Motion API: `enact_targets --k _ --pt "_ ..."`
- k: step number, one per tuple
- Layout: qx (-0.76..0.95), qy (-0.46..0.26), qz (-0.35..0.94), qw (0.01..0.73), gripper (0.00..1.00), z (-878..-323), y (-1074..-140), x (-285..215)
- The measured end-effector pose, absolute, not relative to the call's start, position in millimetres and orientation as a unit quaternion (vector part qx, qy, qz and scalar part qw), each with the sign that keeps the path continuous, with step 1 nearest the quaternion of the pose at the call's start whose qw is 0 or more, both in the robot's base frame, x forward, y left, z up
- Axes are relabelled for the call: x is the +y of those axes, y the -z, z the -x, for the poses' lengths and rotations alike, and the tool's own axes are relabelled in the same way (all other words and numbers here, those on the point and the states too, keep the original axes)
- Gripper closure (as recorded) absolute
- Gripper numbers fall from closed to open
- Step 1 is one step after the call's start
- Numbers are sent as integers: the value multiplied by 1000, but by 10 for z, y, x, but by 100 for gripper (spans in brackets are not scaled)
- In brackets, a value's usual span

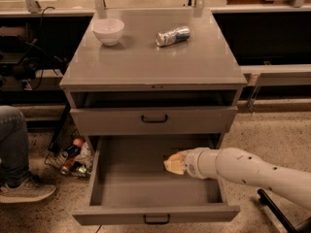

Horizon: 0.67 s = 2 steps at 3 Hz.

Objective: Place orange into middle drawer

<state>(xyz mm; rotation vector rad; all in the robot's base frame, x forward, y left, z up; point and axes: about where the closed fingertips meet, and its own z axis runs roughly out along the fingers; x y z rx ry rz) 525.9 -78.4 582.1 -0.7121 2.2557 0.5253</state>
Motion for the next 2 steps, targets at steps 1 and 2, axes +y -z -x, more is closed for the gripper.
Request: enact_targets --k 1,2 --pt "871 -202 275 353 100 -5266 -5837 -785" --pt "875 -205 270 345 100 -5240 -5752 -765"
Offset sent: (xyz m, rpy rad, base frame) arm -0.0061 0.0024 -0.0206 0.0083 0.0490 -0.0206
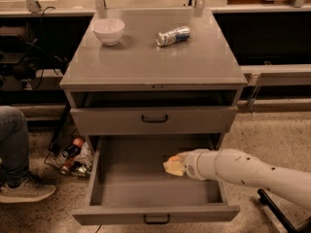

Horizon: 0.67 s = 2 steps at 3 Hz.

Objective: Place orange into middle drawer

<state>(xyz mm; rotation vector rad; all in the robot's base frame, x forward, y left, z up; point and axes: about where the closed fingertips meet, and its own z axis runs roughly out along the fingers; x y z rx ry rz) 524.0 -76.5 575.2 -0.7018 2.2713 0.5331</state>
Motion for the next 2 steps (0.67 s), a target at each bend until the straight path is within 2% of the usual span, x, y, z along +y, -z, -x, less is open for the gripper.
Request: enact_targets --k 2 --pt "895 -213 258 296 100 -5277 -4625 -499"
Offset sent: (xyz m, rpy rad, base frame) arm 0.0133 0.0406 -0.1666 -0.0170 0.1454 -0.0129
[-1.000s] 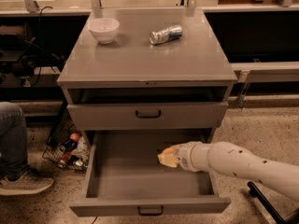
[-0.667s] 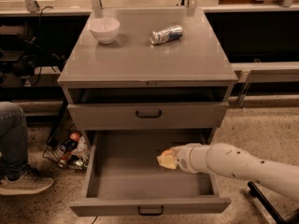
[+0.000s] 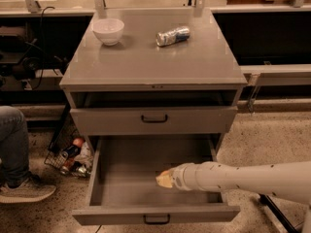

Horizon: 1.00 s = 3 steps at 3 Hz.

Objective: Place orange into middle drawer

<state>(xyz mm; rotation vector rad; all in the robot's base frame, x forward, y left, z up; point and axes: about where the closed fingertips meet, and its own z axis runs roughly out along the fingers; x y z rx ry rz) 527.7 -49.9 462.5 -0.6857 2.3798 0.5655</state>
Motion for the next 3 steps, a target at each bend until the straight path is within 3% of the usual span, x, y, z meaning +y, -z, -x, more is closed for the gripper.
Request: enact_targets --k 2,3 --pt "871 -245 264 334 97 -5662 -4269 -37" --pt "864 -260 268 337 74 -5729 -4187 114"
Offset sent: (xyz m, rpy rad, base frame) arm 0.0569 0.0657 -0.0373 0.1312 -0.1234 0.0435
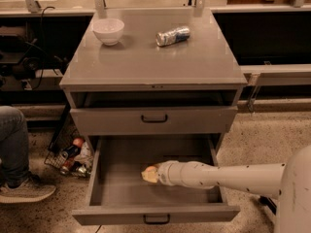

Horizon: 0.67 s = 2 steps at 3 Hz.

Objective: Place orange into middle drawer

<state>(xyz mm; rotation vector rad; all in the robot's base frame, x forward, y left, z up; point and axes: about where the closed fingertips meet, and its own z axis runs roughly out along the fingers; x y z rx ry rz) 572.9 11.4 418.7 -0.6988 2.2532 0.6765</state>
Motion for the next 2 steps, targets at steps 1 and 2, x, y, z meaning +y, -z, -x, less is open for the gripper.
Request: enact_targets --k 1,2 --pt "862 -269 273 333 51 -5744 -4114 212" --pt "862 -270 276 328 28 -5733 -4044 260"
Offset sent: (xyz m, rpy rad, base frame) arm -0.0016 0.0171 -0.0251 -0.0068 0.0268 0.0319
